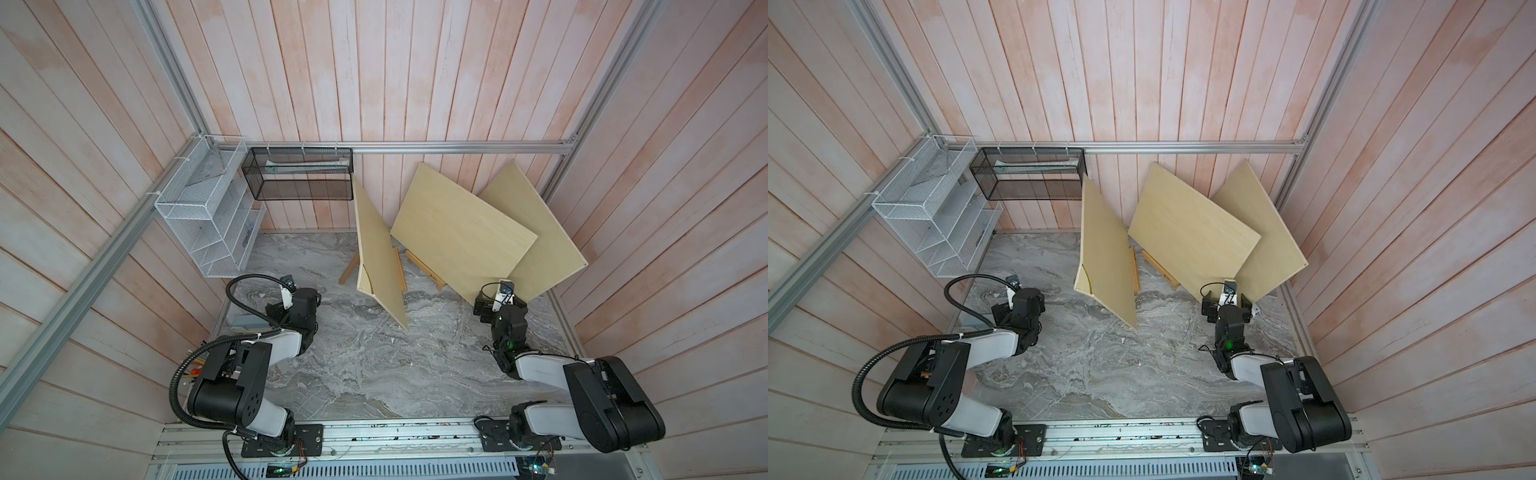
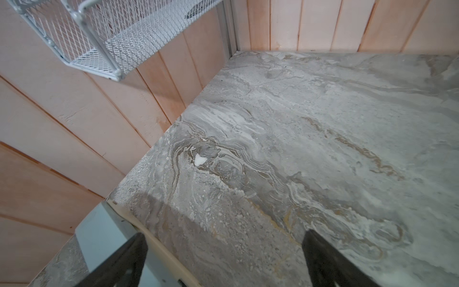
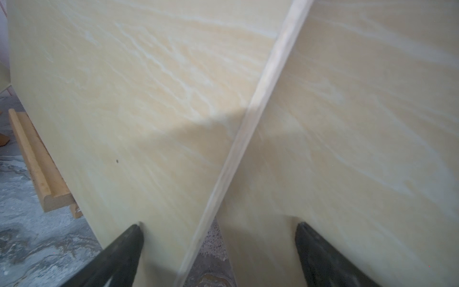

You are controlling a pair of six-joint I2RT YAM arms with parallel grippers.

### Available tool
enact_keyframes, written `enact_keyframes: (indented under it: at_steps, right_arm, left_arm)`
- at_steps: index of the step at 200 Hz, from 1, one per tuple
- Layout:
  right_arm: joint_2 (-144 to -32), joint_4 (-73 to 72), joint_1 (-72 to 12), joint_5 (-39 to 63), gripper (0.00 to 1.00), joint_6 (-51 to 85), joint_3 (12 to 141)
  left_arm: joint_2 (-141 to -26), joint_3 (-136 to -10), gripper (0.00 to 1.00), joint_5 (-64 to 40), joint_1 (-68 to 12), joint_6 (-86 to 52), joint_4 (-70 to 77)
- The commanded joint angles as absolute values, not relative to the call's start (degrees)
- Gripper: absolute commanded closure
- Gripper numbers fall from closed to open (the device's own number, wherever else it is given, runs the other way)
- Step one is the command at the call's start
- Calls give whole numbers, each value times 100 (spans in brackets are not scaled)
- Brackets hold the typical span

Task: Assemble the easel
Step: Reset both arms

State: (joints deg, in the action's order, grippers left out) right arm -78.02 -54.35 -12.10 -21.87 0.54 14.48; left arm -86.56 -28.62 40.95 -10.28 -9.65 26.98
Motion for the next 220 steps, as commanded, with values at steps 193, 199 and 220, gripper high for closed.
enact_keyframes:
  at_steps: [193,199,220]
  right_arm:
    - [-8999,-7856,20,-946,2,220,1155]
    - [-8992,-7844,26,-948,2,220,1156]
    - [-8993,-7848,22,-946,2,221,1160]
  left_arm:
    - [-8958,-1483,0,1037,-18,-250,6877]
    - [-8968,-1473,0,1037,-16,-250,6894]
    - [-8989,-1470,0,1046,-26,-235,6953]
